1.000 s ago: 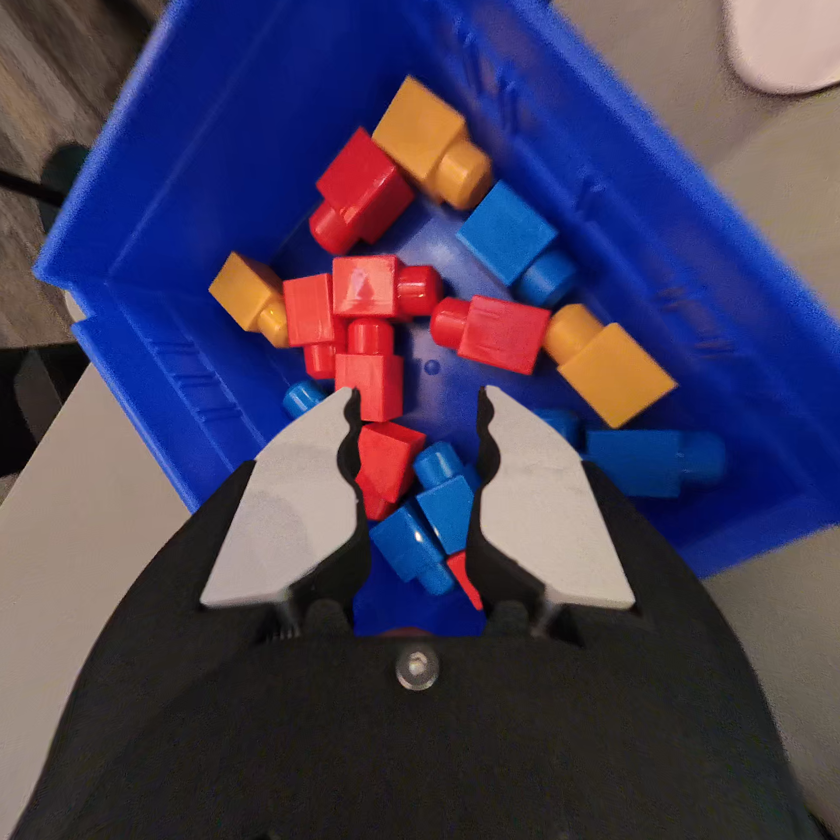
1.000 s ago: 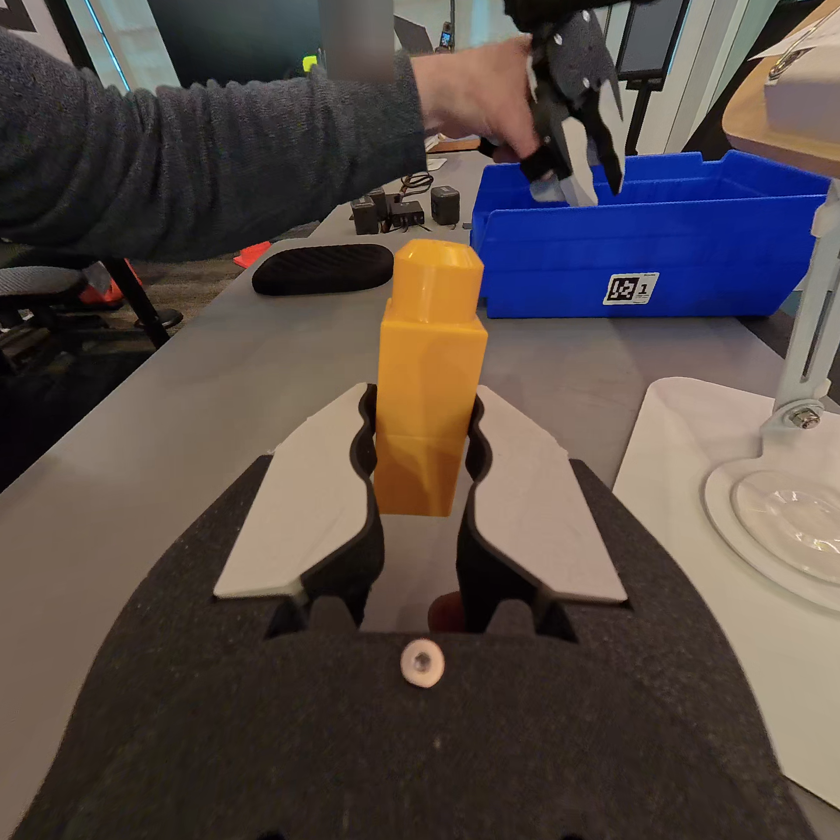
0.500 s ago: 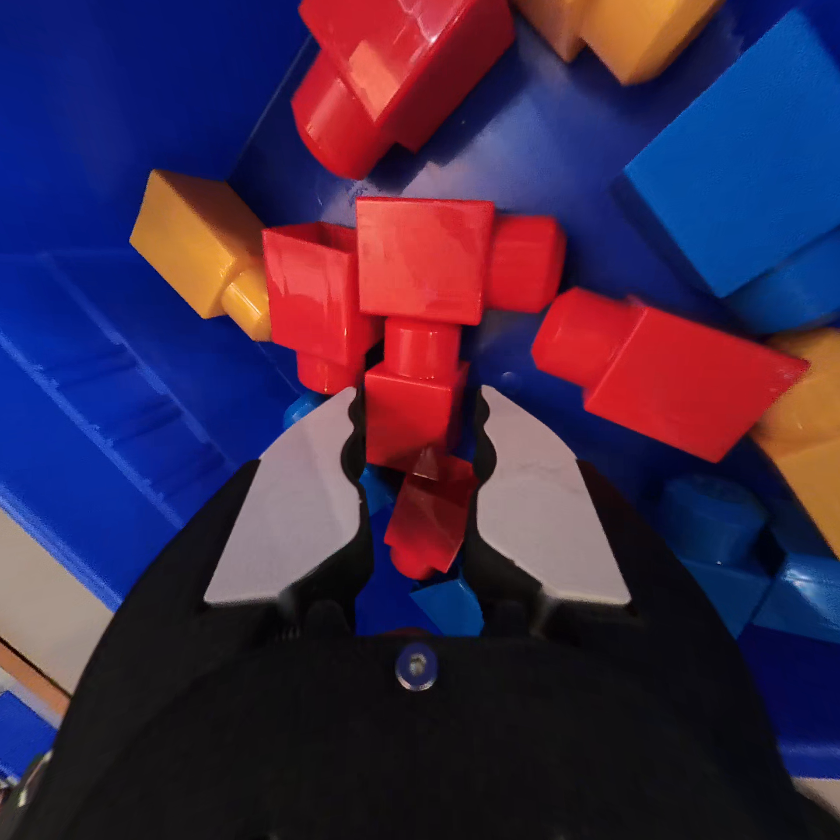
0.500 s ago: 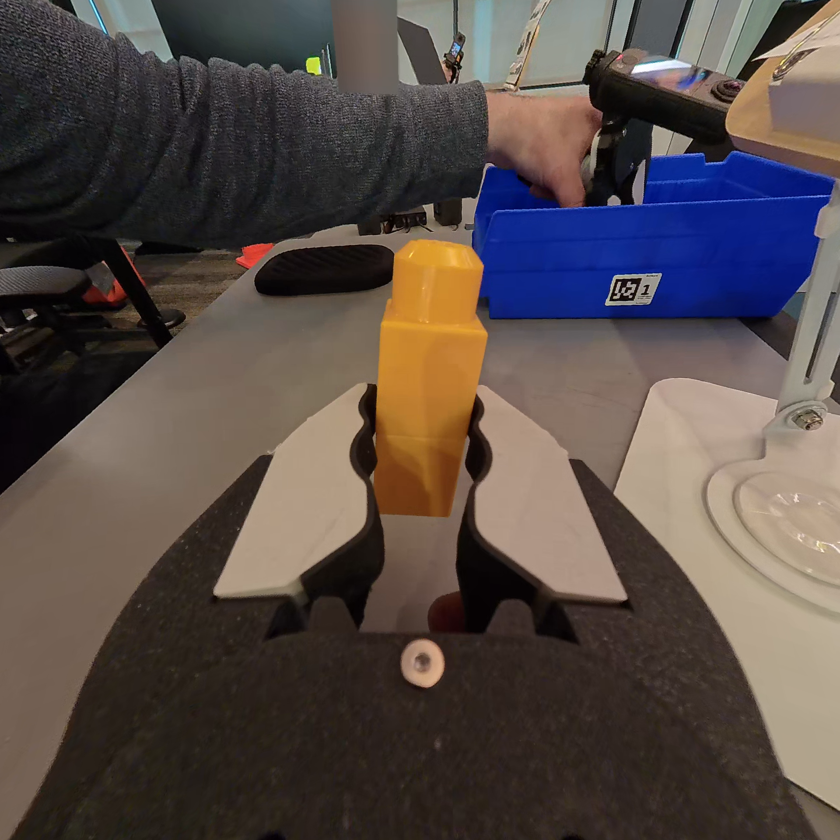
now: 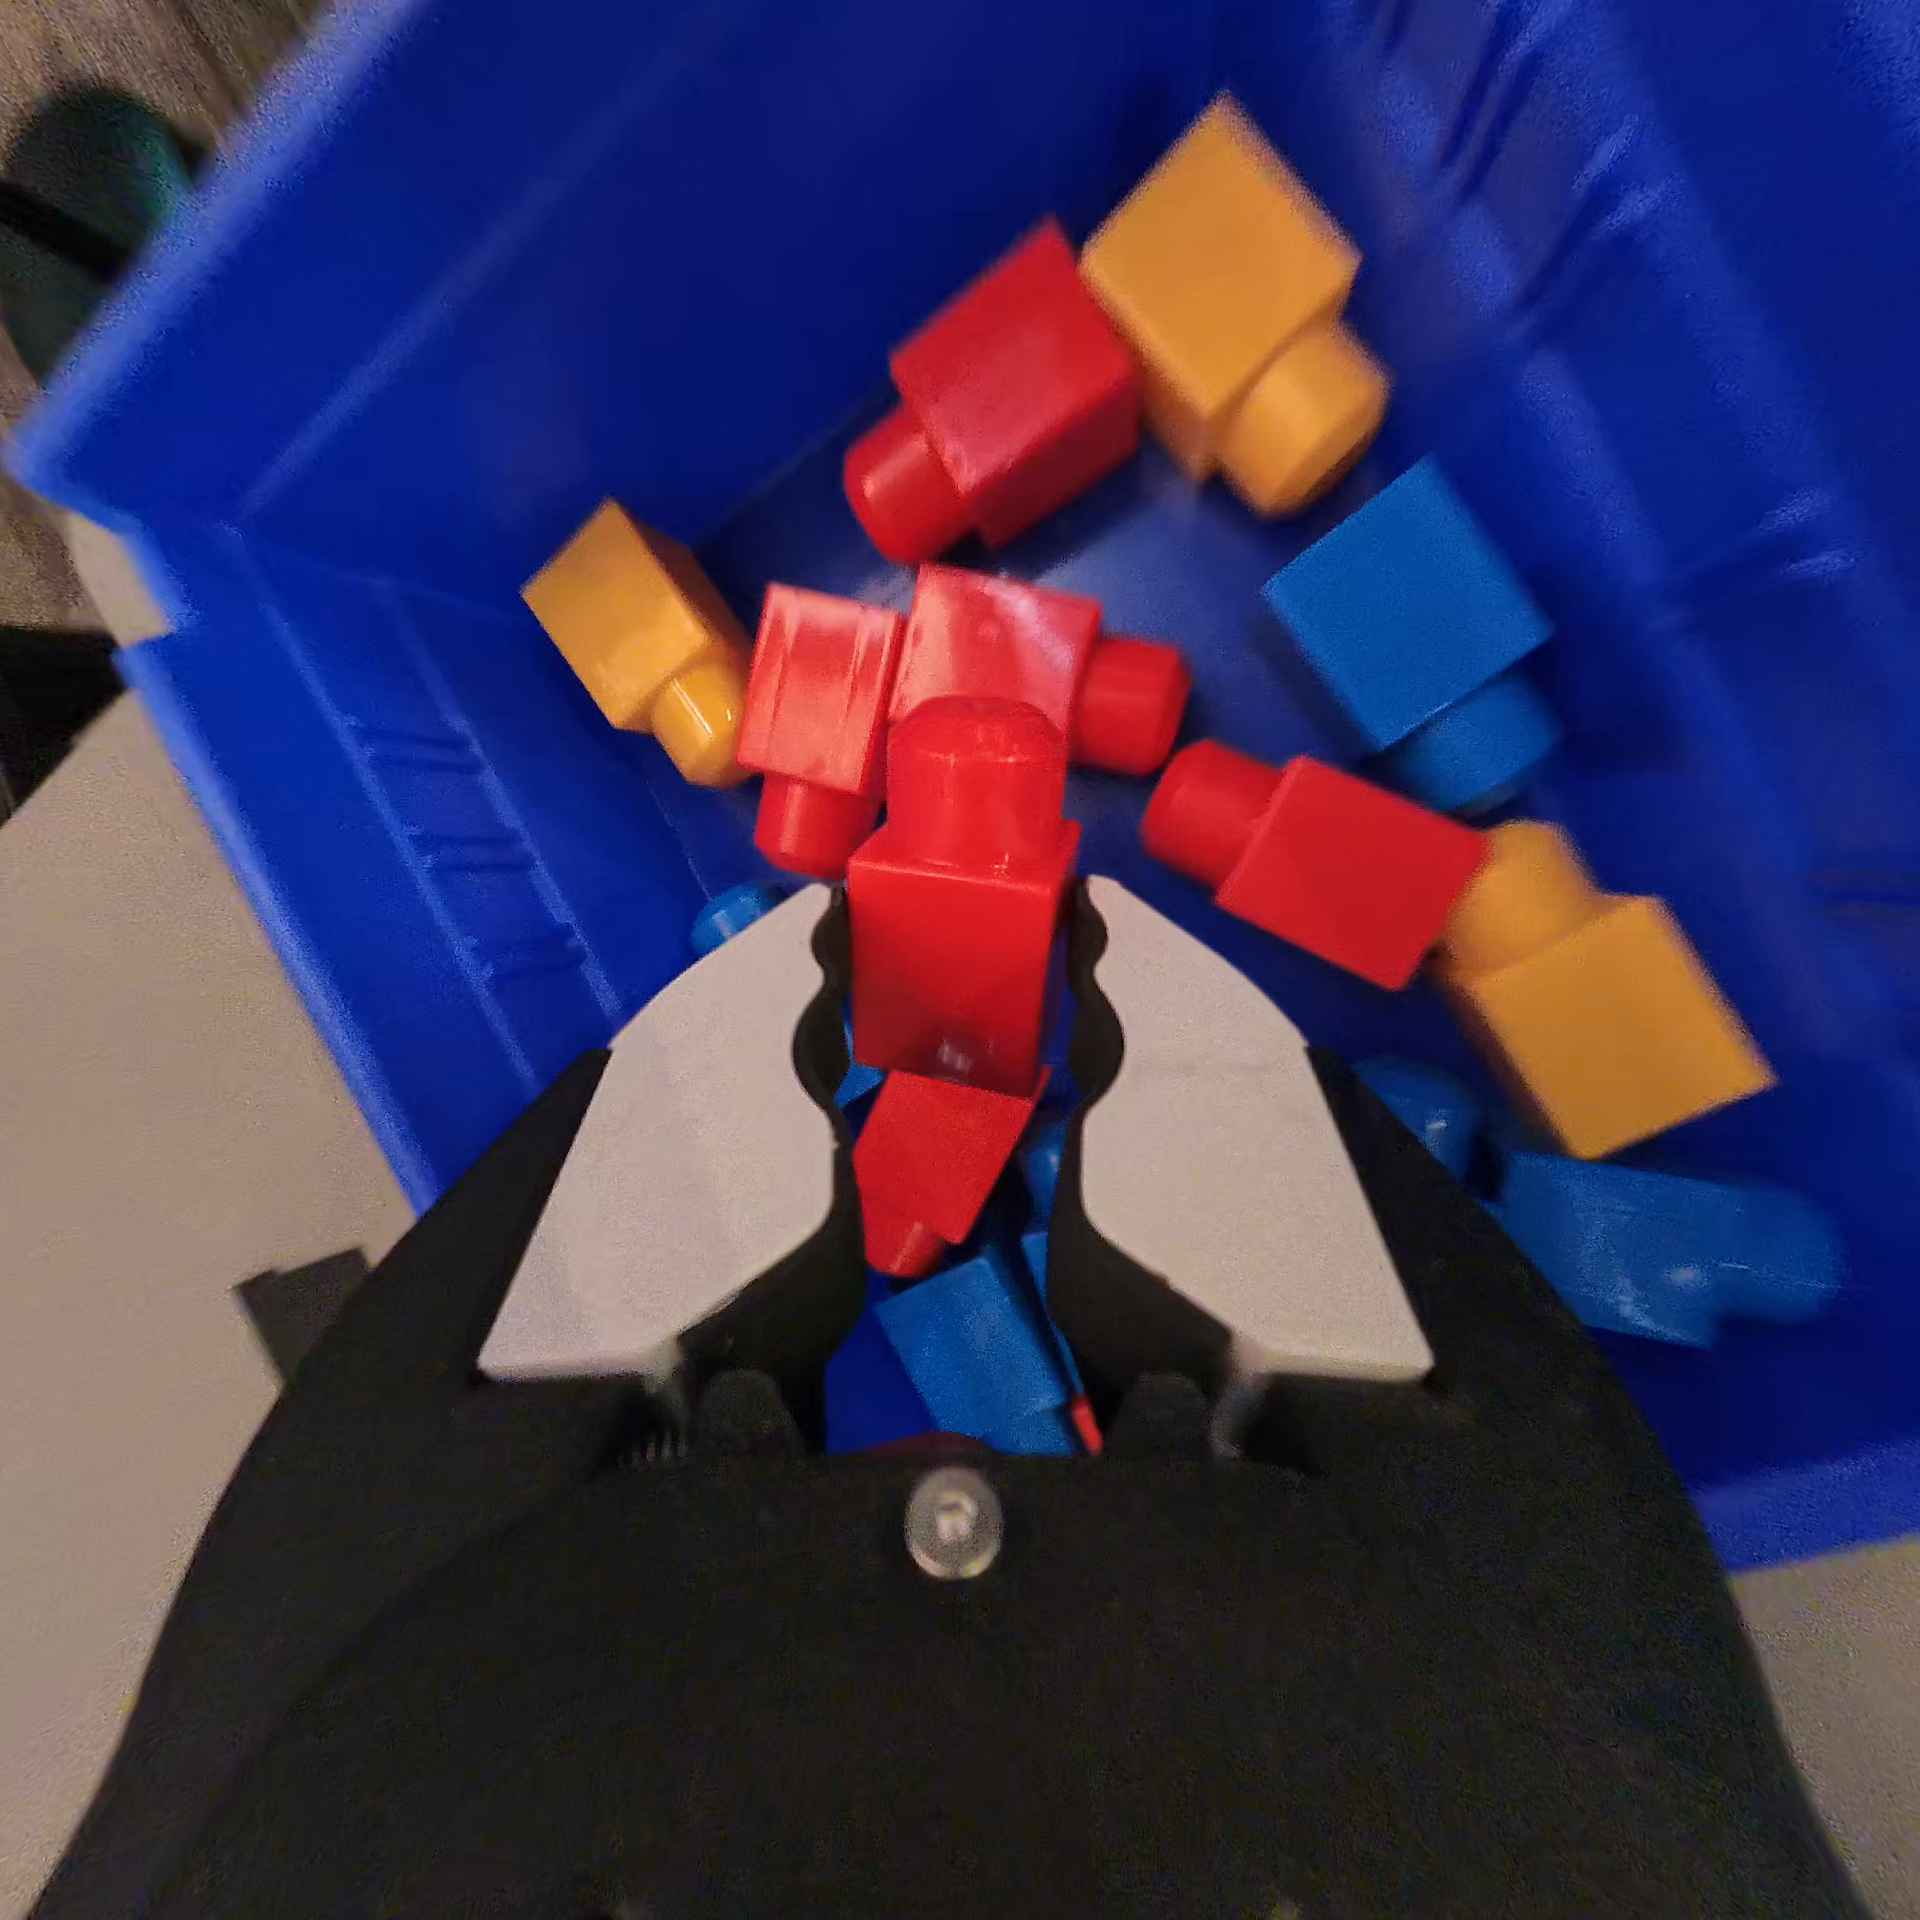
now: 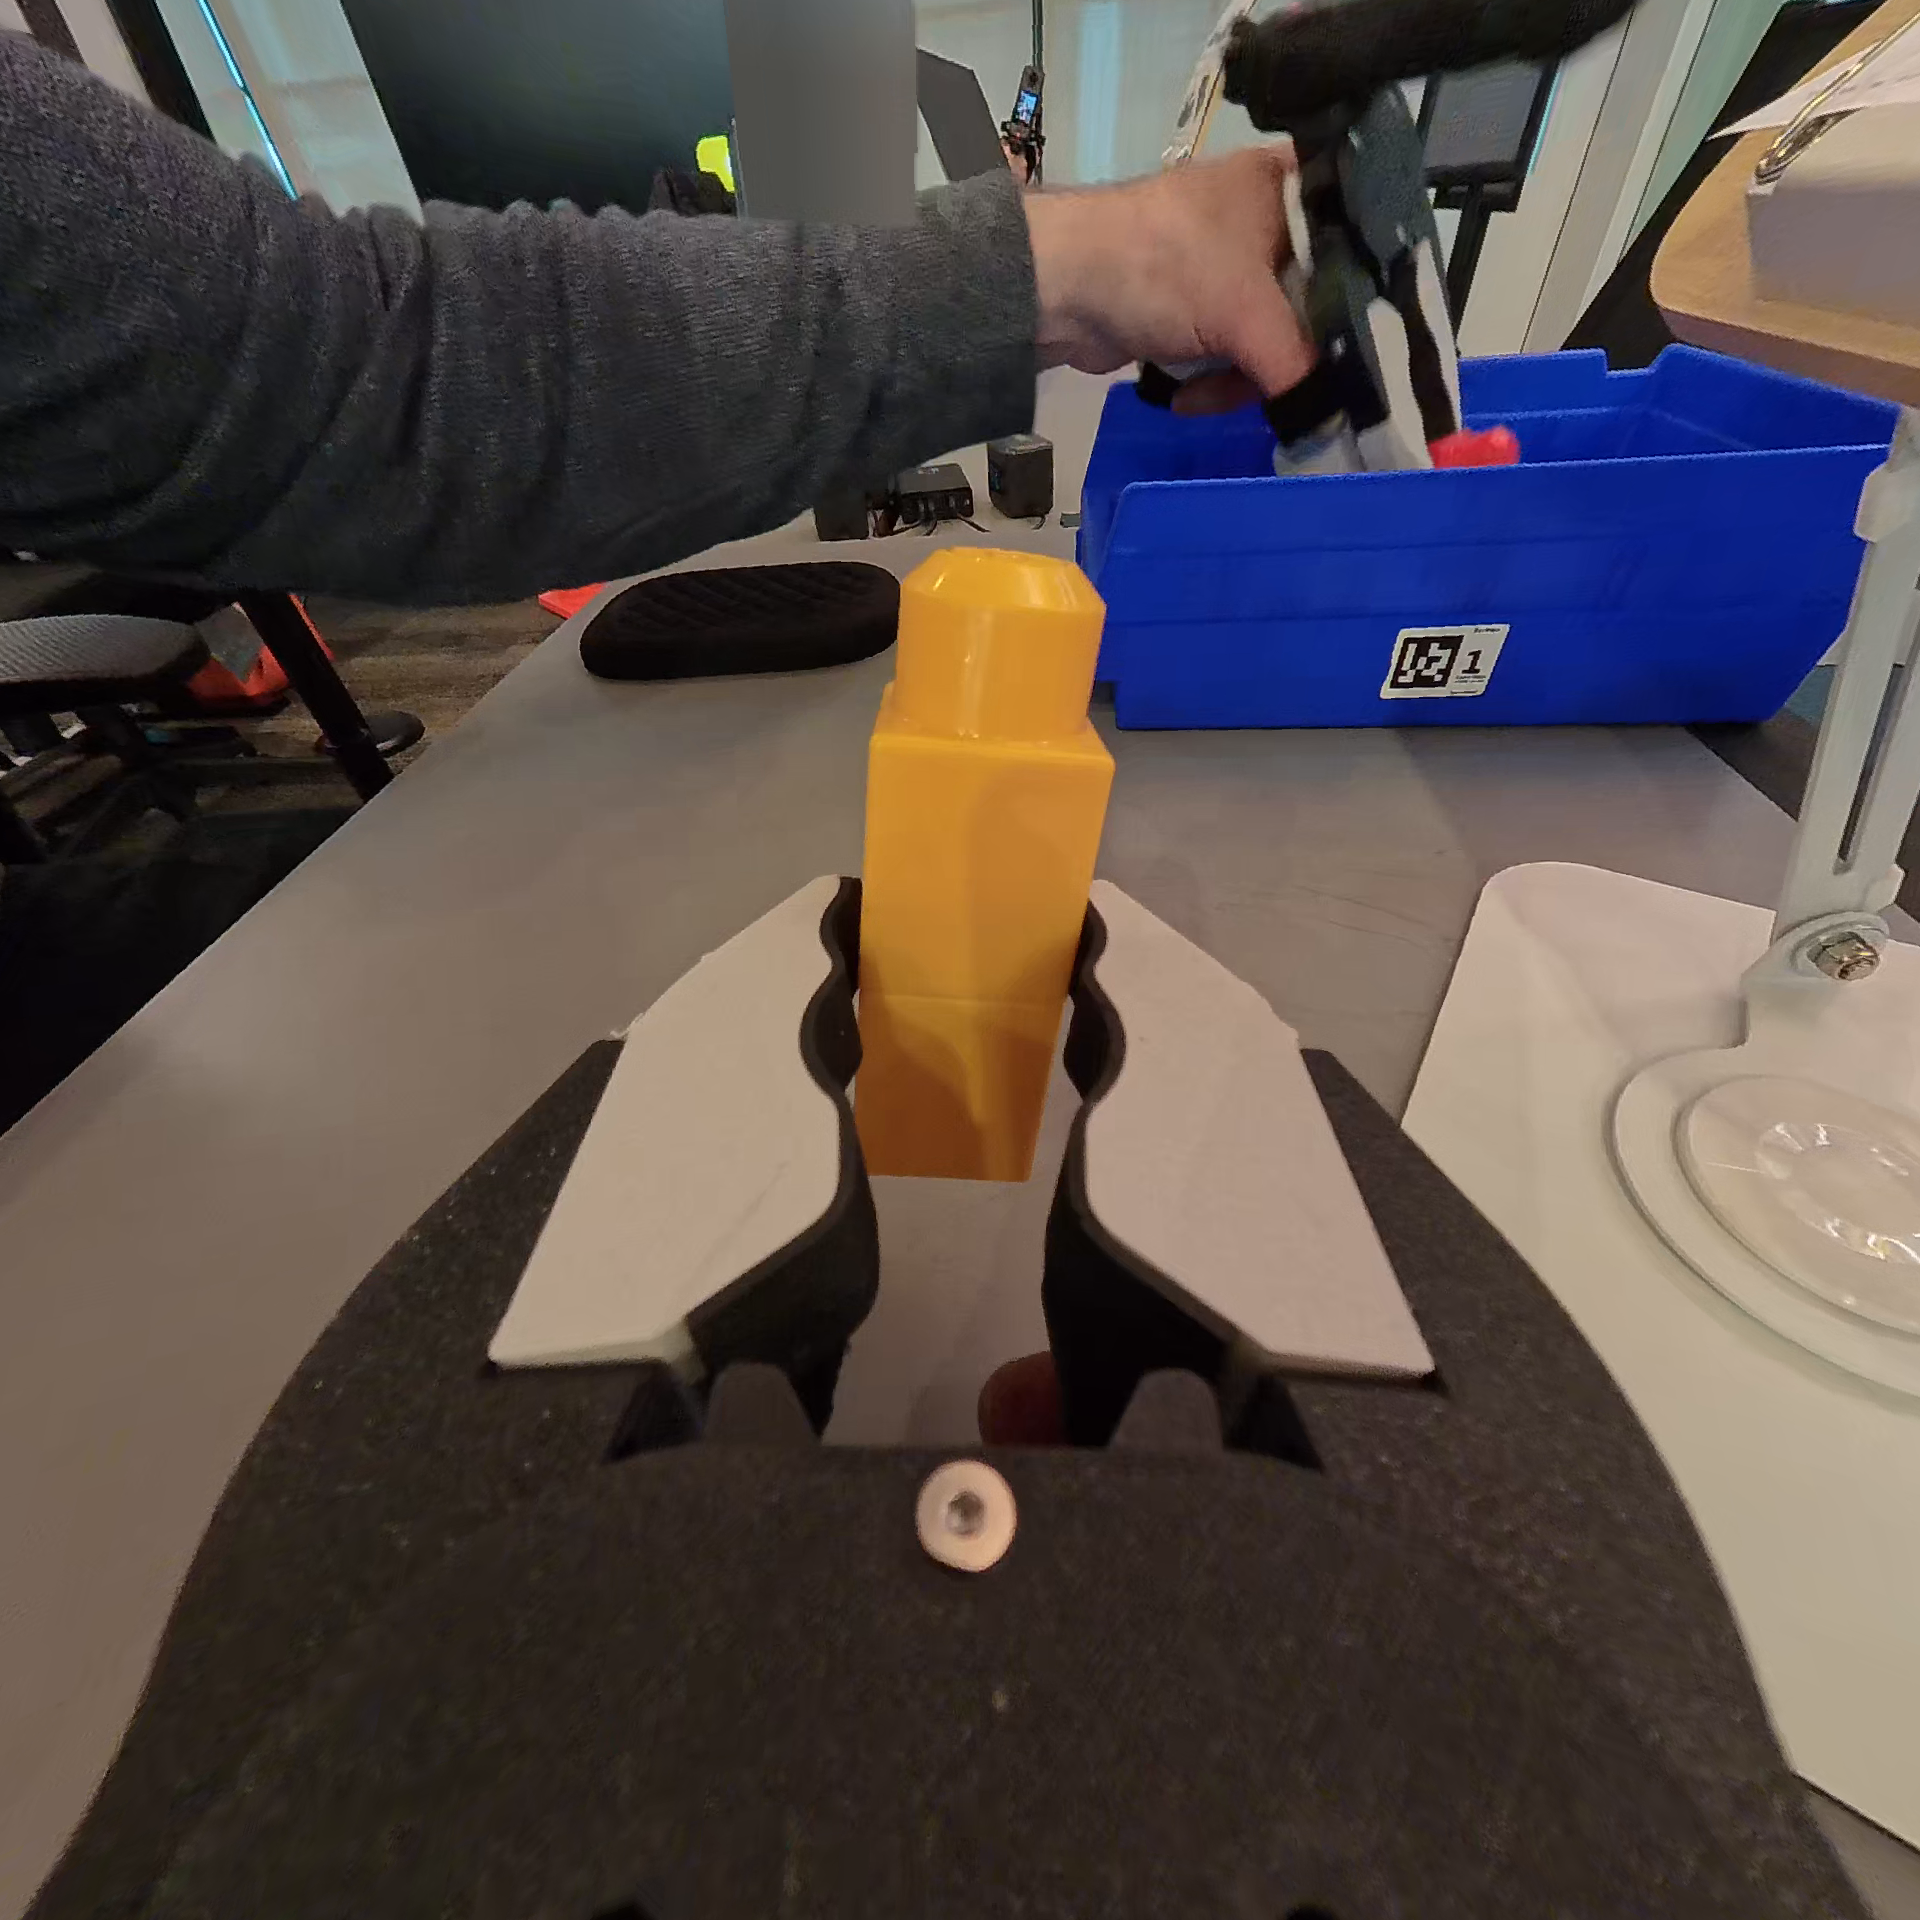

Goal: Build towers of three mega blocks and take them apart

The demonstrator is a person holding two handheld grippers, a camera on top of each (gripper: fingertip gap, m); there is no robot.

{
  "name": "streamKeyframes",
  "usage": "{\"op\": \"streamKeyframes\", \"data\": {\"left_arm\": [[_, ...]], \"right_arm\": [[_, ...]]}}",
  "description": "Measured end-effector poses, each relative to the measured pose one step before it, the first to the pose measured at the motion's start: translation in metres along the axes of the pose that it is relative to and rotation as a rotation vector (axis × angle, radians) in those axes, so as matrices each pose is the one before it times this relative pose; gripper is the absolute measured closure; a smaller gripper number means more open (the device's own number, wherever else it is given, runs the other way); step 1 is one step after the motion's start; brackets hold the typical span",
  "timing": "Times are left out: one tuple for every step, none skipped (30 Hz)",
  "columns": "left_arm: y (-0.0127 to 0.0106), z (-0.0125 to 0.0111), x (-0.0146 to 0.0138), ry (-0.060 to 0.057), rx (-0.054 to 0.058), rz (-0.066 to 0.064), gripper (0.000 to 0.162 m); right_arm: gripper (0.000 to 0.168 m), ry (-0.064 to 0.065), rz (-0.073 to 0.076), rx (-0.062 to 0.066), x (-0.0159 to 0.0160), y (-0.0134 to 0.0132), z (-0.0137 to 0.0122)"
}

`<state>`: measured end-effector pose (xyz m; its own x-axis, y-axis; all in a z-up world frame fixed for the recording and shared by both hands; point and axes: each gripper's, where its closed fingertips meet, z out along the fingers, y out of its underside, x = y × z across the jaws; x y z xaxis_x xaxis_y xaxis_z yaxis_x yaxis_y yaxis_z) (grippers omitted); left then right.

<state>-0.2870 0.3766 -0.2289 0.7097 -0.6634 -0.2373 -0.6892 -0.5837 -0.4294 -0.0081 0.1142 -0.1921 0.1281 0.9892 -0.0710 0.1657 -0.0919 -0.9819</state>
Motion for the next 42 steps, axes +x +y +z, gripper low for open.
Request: {"op": "streamKeyframes", "data": {"left_arm": [[-0.00838,-0.01235,0.00529,0.0267,0.0867,-0.0359,0.123],[-0.00805,-0.01202,0.0072,0.0308,0.0779,-0.0355,0.123],[-0.00724,-0.01247,0.00709,0.0145,0.0699,-0.0195,0.123],[-0.00941,-0.01327,0.0093,0.0175,0.0822,-0.0145,0.122],[-0.01116,-0.01267,0.01264,0.0325,0.0898,-0.0253,0.123],[-0.01105,-0.01105,0.01455,0.034,0.0838,-0.0277,0.123],[-0.00973,-0.00913,0.01773,0.04,0.0711,-0.0106,0.123],[-0.01027,-0.00721,0.01866,0.0319,0.0746,-0.0035,0.123],[-0.00911,-0.00367,0.01915,0.0315,0.062,-0.0047,0.123],[-0.00617,-0.00034,0.02036,0.0366,0.0402,0.0047,0.123],[-0.00666,0.00103,0.01963,0.0256,0.046,0.0085,0.124],[-0.00705,0.00318,0.02062,0.0383,0.0496,-0.0072,0.123],[-0.00458,0.00589,0.02173,0.0552,0.04,-0.0204,0.123],[-0.00207,0.00706,0.0186,0.0361,0.0282,-0.0037,0.123],[-0.00263,0.00719,0.01706,0.0317,0.0335,0.0066,0.123],[-0.00258,0.00773,0.018,0.0509,0.037,-0.0043,0.123],[-0.00219,0.00782,0.01501,0.0401,0.0375,-0.0033,0.123],[-0.0007,0.00783,0.01139,0.0306,0.0311,-0.0128,0.123],[0.00087,0.0084,0.01149,0.0499,0.0254,-0.0321,0.123],[0.00191,0.00848,0.00817,0.0393,0.0231,-0.0257,0.123],[0.00212,0.0071,0.00472,0.0178,0.0175,0.0024,0.123],[0.00125,0.00529,0.0042,0.0197,0.0136,0.0069,0.123],[0.00012,0.00414,0.00345,0.0204,0.0155,-0.0114,0.124],[-0.00101,0.00341,0.00447,0.0264,0.0187,-0.0181,0.123],[-0.00102,0.00304,0.0056,0.0284,0.0179,-0.008,0.123],[0.00042,0.00335,0.00539,0.0237,0.0093,-0.0004,0.124],[0.00211,0.0036,0.00435,0.0158,-0.0012,0.0024,0.123],[0.0031,0.00348,0.00316,0.0062,-0.0078,0.0071,0.123],[0.00423,0.00317,0.00317,0.0095,-0.0154,0.01,0.123],[0.0041,0.00266,0.00223,0.0077,-0.0155,0.0067,0.123],[0.0025,0.00162,0.00124,0.003,-0.0029,0.0064,0.123],[0.00093,0.00079,0.00177,0.0094,0.0057,-0.0003,0.124],[0.00075,0.00058,0.00243,0.0184,0.0047,-0.0074,0.124],[0.00158,0.00025,0.00021,0.0016,-0.0025,-0.0022,0.124],[0.00198,0.00004,-0.0009,-0.0097,-0.0061,0.0102,0.124],[0.00244,-0.00007,-0.00003,-0.0012,-0.0103,0.0059,0.124],[0.00115,-0.00015,0.00127,0.0105,0.0016,-0.0023,0.124],[0.00141,0.00013,-0.00048,0.0009,0.0019,-0.0053,0.124],[0.00349,0.00048,-0.00265,-0.0116,-0.0096,-0.0038,0.124],[0.00422,0.00095,-0.00193,-0.0042,-0.0137,-0.0051,0.123],[0.00311,0.00084,-0.00128,-0.0001,-0.0045,-0.0074,0.124],[0.00194,0.00082,-0.00024,0.0057,0.0016,-0.0119,0.124]], "right_arm": [[0.132,0.0018,0.0012,-0.0003,0.00034,0.00002,0.0],[0.132,0.0016,0.001,0.0001,0.00024,-0.00002,0.00002],[0.132,0.0008,0.0011,-0.0002,0.00023,0.0,0.00001],[0.132,0.0022,0.0009,-0.0002,0.00032,0.00002,0.0],[0.132,0.003,0.001,-0.0004,0.00042,0.00012,0.0001],[0.132,0.0027,0.0012,-0.0004,0.00035,0.00002,0.00008],[0.132,0.0027,0.0019,0.0,0.00053,-0.00001,-0.00006],[0.132,0.0035,0.0032,0.001,0.00075,-0.00015,-0.00006],[0.132,0.0024,0.0029,0.0034,0.00049,-0.00038,-0.0003],[0.132,0.0012,0.0032,0.0044,0.00045,-0.00057,-0.00053],[0.132,0.0012,0.0041,0.0046,0.00049,-0.00051,-0.00048],[0.132,0.0008,0.0044,0.005,0.00054,-0.00057,-0.00054],[0.132,0.0001,0.0057,0.0059,0.00048,-0.00069,-0.00056],[0.132,-0.0002,0.006,0.0066,0.00054,-0.00078,-0.00069],[0.132,0.0007,0.0058,0.0066,0.00068,-0.00077,-0.00079],[0.132,0.0004,0.0057,0.0069,0.00064,-0.00084,-0.00067],[0.132,0.0001,0.0049,0.0063,0.00046,-0.00075,-0.00074],[0.132,-0.0004,0.004,0.0054,0.00044,-0.00057,-0.00059],[0.132,-0.0001,0.004,0.0049,0.00036,-0.00061,-0.00056],[0.132,-0.0009,0.0031,0.0036,0.00018,-0.00035,-0.00037],[0.132,-0.0002,0.0023,0.0027,0.00028,-0.00036,-0.00024],[0.132,-0.0004,0.0016,0.0019,0.00011,-0.00014,-0.00022],[0.132,-0.0003,0.0013,0.0013,0.00011,-0.00018,-0.00017],[0.132,-0.0004,0.0016,0.0008,0.00017,-0.00004,-0.00008],[0.132,-0.0005,0.0018,0.0002,0.0001,-0.00008,0.00006],[0.132,-0.0006,0.0016,0.0007,0.00015,-0.00002,-0.00009],[0.132,-0.0007,0.0018,0.0007,0.0002,-0.00014,-0.00009],[0.132,0.0004,0.0024,0.0012,0.00034,-0.0001,-0.00014],[0.132,0.0014,0.0024,0.0025,0.00038,-0.00033,-0.00027],[0.132,0.0002,0.0018,0.0027,0.00028,-0.00026,-0.00024],[0.132,-0.0002,0.0017,0.0016,0.0001,-0.00021,-0.00015],[0.132,0.0001,0.0011,0.0006,0.00016,-0.00009,-0.00013],[0.132,0.0002,-0.0002,0.0008,0.00006,-0.0001,-0.00004],[0.132,0.0003,-0.0002,0.001,0.00008,-0.00011,-0.00013],[0.132,-0.0004,0.0006,0.001,0.00004,-0.00014,-0.00011],[0.132,-0.0002,0.001,0.0017,0.00005,-0.00021,-0.00016],[0.132,0.0,0.0006,0.0032,0.00016,-0.00039,-0.00035],[0.132,0.0003,0.0004,0.0036,0.00011,-0.00043,-0.00033],[0.132,-0.0022,-0.0006,0.0019,-0.00029,-0.00021,-0.00017],[0.132,-0.001,-0.0019,0.0,-0.00031,-0.00005,-0.00005],[0.132,0.0012,-0.0028,-0.0009,-0.00008,0.00016,0.00018],[0.132,0.0006,-0.0031,-0.0008,-0.00025,0.00007,0.00015]]}}
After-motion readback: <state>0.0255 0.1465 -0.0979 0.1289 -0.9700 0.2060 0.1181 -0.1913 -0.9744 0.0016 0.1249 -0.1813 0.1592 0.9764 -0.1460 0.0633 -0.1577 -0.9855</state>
